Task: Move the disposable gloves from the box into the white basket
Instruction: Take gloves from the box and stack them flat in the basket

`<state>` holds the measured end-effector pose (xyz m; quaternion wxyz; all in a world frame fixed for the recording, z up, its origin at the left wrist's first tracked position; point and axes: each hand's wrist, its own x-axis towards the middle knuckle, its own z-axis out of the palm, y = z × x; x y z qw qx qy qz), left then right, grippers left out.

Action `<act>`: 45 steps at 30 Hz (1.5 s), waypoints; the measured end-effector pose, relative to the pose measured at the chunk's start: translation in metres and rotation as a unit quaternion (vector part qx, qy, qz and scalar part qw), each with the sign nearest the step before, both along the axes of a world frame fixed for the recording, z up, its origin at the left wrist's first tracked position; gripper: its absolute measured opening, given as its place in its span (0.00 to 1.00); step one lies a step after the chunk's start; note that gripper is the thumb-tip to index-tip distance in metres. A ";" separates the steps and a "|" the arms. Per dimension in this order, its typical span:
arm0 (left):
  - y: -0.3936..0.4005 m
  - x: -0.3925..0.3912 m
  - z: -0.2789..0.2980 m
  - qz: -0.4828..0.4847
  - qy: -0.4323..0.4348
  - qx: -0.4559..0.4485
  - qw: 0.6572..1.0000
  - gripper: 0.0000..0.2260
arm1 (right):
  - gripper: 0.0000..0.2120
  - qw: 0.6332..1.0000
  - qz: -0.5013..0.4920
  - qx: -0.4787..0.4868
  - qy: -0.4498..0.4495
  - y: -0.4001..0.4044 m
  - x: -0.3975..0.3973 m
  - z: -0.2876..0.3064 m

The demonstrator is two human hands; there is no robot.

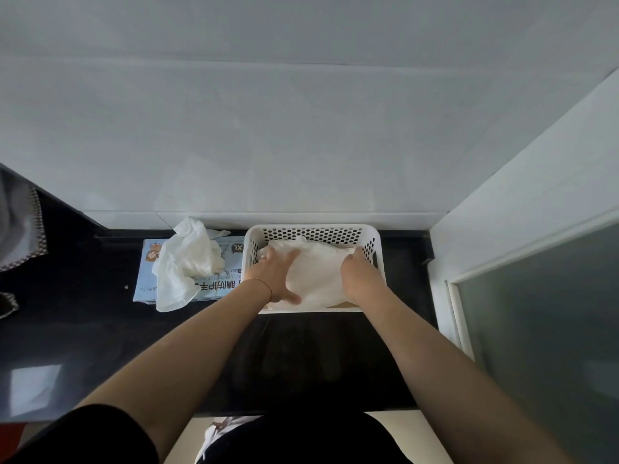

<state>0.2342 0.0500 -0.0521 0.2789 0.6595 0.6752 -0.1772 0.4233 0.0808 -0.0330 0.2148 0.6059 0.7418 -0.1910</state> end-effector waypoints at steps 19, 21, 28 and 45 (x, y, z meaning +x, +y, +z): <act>-0.033 -0.159 0.063 0.320 -0.049 0.189 0.927 0.10 | 0.07 0.964 0.022 0.070 0.256 -0.027 -0.180 0.042; -0.035 -0.173 0.062 0.323 -0.091 0.174 0.926 0.07 | 0.08 0.963 0.011 0.065 0.260 -0.031 -0.191 0.039; -0.031 -0.193 0.082 0.277 -0.209 0.228 0.910 0.12 | 0.10 0.940 -0.067 0.048 0.332 -0.034 -0.218 0.047; -0.020 -0.215 0.131 0.426 -0.601 0.157 0.657 0.11 | 0.10 0.688 -0.330 -0.107 0.637 -0.016 -0.228 0.119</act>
